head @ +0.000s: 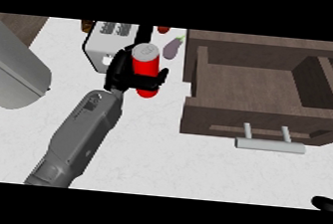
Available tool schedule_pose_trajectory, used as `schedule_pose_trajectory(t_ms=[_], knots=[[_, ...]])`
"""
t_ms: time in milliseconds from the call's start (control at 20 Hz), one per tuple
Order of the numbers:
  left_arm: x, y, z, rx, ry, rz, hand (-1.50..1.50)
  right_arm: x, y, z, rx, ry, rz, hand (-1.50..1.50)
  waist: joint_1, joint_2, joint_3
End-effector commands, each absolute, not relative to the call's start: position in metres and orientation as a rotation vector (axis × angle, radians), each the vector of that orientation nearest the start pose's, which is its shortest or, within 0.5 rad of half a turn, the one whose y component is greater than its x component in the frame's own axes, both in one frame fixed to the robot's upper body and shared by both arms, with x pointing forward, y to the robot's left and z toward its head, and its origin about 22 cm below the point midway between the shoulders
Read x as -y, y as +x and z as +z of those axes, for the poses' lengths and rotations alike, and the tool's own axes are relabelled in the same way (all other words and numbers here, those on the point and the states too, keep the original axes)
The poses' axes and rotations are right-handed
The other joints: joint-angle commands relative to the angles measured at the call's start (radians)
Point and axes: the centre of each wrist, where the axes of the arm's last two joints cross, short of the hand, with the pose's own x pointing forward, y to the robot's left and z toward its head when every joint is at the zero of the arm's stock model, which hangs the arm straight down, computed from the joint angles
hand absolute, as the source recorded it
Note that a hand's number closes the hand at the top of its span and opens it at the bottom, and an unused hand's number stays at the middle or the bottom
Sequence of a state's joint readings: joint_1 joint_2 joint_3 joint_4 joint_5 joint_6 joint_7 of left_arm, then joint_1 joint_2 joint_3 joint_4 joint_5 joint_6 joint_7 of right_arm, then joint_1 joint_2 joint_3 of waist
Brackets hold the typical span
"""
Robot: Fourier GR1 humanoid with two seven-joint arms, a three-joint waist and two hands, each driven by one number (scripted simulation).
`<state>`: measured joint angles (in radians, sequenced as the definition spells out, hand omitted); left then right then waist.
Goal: Pick up the can, place it into the drawer and close the drawer
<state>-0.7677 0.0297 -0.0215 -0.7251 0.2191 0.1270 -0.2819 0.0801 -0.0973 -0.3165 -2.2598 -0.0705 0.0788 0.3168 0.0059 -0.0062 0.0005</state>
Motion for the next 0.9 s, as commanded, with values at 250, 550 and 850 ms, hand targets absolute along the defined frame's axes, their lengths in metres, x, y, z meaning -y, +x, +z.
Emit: schedule_pose_trajectory(t_ms=[250, 550, 850], knots=[[-0.085, 0.397, 0.138, 1.717, -0.195, -0.092, 1.5, 0.301, 0.167, 0.159, 1.879, -0.305, -0.073, -1.5, -0.001, 0.0, 0.0], [-0.05, 0.41, 0.187, 1.726, -0.139, -0.136, 1.5, 0.289, 0.167, 0.159, 1.866, -0.27, -0.055, -1.5, -0.019, 0.006, 0.0], [-0.027, 0.416, 0.231, 1.72, -0.14, -0.174, 1.5, 0.293, 0.156, 0.159, 1.893, -0.301, -0.07, -1.5, -0.026, 0.006, 0.0]])
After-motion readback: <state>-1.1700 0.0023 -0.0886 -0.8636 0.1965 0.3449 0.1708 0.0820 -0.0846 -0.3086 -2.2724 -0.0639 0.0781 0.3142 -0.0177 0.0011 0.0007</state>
